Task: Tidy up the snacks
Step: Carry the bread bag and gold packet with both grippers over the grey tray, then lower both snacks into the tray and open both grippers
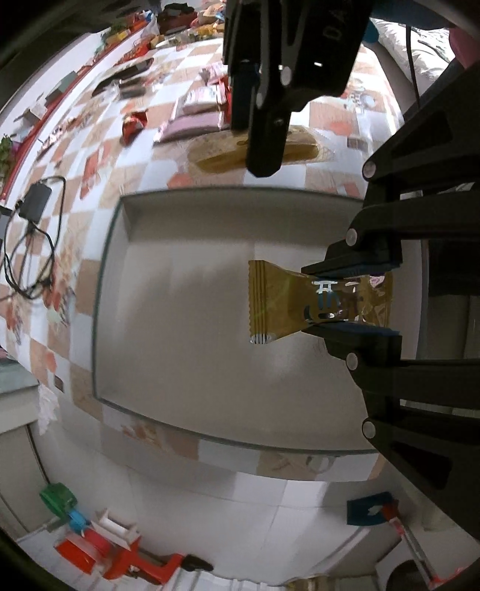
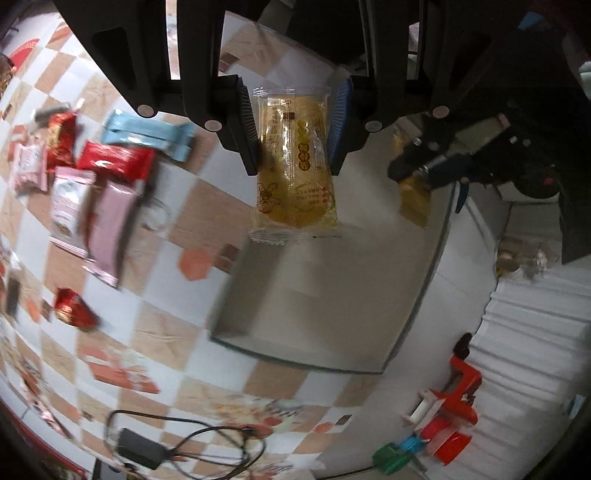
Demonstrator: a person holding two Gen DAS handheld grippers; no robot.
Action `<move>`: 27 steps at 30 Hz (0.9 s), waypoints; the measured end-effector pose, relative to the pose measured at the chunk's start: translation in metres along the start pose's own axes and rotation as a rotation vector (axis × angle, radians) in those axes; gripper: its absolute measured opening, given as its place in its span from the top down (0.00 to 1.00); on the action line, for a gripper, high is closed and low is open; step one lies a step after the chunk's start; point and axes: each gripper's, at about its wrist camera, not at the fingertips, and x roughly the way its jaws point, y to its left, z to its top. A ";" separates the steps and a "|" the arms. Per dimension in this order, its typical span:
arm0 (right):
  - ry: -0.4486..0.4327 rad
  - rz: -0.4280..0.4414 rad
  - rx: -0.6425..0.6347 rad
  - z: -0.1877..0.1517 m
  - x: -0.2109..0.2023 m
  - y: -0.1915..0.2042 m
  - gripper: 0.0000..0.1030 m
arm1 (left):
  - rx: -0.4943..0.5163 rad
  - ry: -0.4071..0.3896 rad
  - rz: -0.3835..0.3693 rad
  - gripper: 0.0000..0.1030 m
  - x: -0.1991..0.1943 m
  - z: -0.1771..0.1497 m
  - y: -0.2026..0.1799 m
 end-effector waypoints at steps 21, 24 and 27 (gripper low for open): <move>0.049 -0.054 -0.090 0.009 0.024 0.044 0.43 | -0.046 0.008 0.142 0.16 0.019 0.007 0.015; 0.035 -0.076 -0.108 0.011 0.019 0.050 0.27 | -0.031 0.001 0.157 0.16 0.016 0.009 0.009; -0.001 -0.110 -0.110 0.010 0.011 0.049 0.03 | -0.029 -0.009 0.147 0.16 0.019 0.009 0.007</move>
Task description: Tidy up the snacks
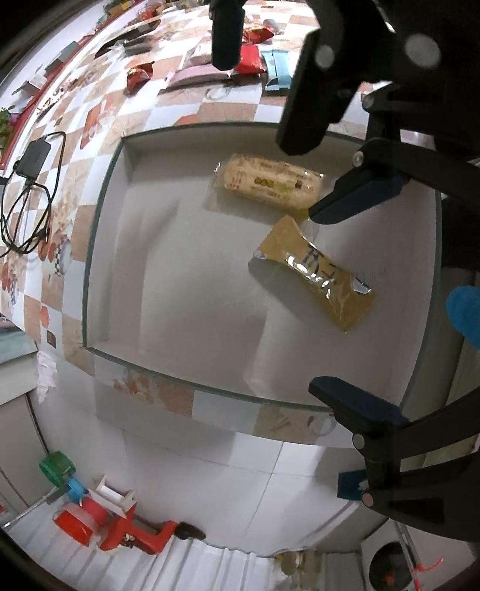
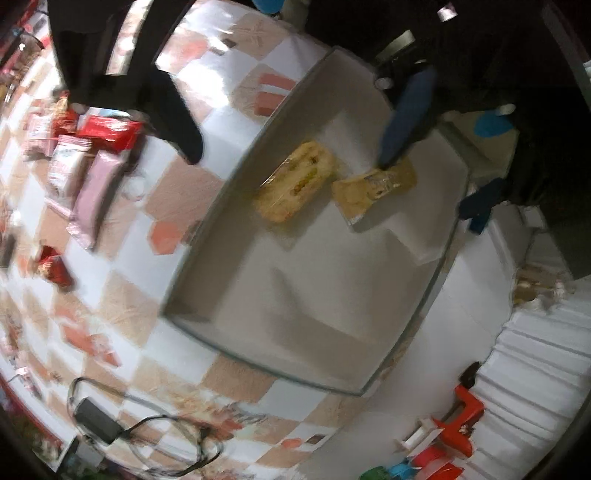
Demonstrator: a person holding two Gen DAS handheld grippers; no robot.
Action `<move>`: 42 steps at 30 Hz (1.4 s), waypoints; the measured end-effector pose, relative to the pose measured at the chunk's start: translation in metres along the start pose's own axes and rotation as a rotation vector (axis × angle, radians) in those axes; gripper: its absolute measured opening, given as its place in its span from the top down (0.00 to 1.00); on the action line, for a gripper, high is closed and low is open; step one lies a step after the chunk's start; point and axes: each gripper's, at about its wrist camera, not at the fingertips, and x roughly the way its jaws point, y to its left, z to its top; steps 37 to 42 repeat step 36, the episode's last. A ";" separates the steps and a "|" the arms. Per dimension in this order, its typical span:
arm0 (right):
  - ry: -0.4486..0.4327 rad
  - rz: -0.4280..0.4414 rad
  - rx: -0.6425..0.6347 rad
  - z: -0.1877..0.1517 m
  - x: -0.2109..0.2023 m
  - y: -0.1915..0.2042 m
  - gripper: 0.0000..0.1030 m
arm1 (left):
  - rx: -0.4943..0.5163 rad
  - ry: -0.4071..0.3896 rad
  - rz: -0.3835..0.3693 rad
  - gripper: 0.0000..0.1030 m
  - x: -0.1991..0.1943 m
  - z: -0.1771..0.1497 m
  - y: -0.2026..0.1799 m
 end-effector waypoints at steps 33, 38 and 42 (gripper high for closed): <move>-0.112 -0.046 -0.023 -0.010 -0.040 -0.007 0.03 | 0.024 -0.050 0.029 0.15 -0.030 -0.002 -0.009; -0.113 -0.045 -0.022 -0.010 -0.040 -0.007 0.03 | 0.007 -0.053 0.008 0.15 -0.033 -0.002 -0.005; -0.113 -0.045 -0.022 -0.010 -0.040 -0.007 0.03 | 0.007 -0.053 0.008 0.15 -0.033 -0.002 -0.005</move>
